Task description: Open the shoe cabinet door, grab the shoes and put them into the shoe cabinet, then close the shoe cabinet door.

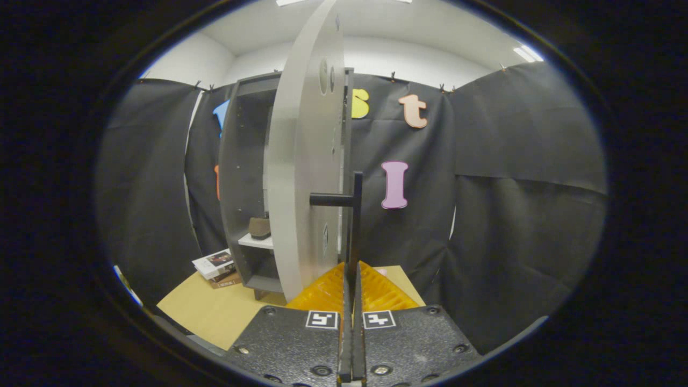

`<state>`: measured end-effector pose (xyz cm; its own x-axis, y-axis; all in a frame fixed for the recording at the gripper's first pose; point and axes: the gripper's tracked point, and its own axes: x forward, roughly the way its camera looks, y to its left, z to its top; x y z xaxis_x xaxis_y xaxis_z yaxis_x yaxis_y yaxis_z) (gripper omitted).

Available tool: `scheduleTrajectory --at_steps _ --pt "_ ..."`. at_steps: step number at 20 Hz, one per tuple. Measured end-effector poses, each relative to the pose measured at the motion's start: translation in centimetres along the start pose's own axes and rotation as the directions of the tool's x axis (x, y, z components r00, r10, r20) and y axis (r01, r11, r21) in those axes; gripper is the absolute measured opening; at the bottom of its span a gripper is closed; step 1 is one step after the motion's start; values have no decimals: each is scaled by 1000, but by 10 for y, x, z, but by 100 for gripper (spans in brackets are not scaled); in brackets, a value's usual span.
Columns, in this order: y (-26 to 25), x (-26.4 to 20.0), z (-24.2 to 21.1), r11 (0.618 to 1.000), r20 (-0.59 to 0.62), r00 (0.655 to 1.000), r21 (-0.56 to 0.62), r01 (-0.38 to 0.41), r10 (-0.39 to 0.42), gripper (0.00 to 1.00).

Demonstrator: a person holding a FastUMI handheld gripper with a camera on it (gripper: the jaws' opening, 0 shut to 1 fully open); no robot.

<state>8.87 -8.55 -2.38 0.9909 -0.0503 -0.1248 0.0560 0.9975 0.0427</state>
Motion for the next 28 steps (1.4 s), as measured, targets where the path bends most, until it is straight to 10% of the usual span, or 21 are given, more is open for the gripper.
scheduleTrajectory --at_steps 12,21,28 --pt "-23 -33 -7 998 -25 998 -10 -54 54 11" --pt "24 -123 -67 999 -73 997 -28 -33 31 94" --pt "123 -99 -177 991 -224 967 -30 -129 119 100"
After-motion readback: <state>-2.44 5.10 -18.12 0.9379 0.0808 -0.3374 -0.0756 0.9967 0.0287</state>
